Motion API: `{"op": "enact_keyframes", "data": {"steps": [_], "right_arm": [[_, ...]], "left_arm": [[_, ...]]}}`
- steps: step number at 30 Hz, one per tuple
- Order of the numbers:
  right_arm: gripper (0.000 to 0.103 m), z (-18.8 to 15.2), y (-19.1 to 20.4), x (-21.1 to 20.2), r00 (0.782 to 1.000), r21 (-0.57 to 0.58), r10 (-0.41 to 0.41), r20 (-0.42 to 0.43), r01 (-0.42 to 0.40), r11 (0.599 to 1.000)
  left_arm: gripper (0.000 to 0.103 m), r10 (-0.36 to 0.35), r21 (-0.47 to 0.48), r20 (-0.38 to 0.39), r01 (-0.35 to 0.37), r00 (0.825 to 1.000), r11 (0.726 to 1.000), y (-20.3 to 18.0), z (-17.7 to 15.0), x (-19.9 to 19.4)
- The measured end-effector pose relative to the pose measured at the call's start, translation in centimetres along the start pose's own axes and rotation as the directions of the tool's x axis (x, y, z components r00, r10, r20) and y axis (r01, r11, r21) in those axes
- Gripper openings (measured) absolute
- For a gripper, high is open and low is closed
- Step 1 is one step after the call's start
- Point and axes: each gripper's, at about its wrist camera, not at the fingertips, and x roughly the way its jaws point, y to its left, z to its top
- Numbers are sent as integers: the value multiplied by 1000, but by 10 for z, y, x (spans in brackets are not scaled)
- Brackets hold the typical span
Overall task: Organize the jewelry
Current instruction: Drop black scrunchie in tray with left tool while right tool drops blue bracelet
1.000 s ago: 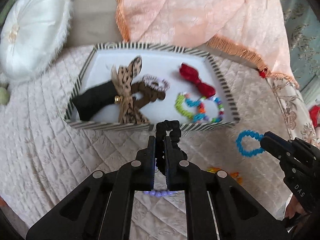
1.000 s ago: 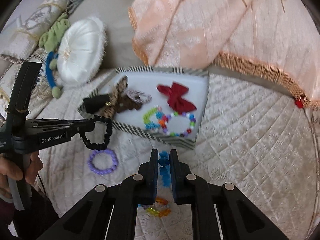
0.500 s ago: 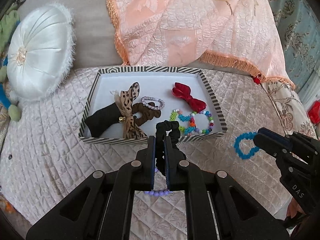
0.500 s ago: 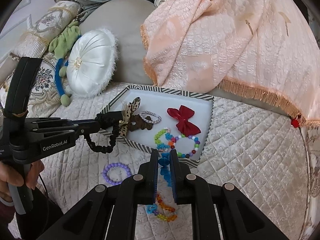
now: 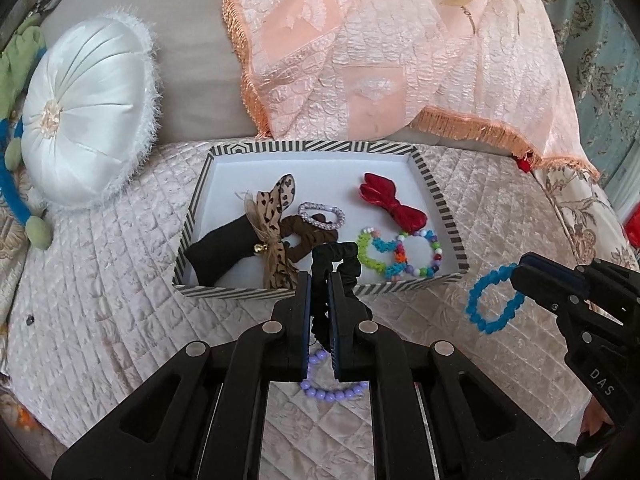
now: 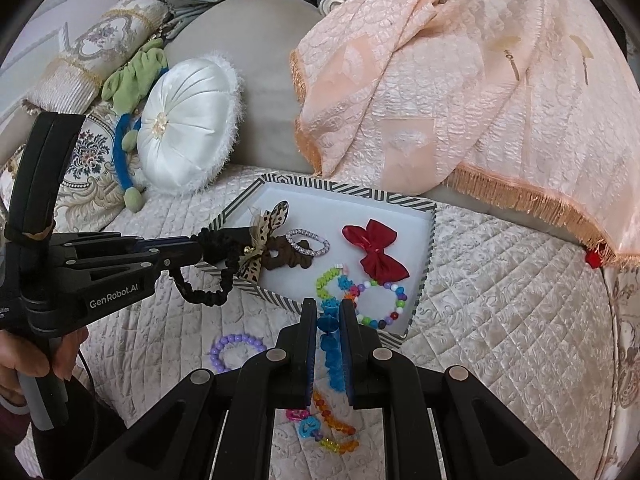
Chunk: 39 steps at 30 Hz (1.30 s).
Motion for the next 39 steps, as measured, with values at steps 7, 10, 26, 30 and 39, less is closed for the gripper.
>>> {"op": "enact_keyframes", "data": {"steps": [7,10,26,30,39], "right_arm": [[10,9,-1,21,1000,-9,5,-26,-5,1000],[10,14,-1,32,999,-14,8,-37,-8,1000],[10,58,-3,97,996,-30,29,-84,-32,999],[10,77,-4,124,994,-14,50,-97,-52,999],[10,109,-5,185,990,4,81,-111,-81,997]], "left_arm": [[7,25,-6,-16,-25,1000,1000,11,8,19],[7,38,-6,-22,-38,999,999,16,14,29],[7,41,-101,-51,-46,998,994,57,63,82],[7,39,-141,-58,-47,998,989,68,80,101],[6,73,-214,-91,-91,993,973,92,98,151]]}}
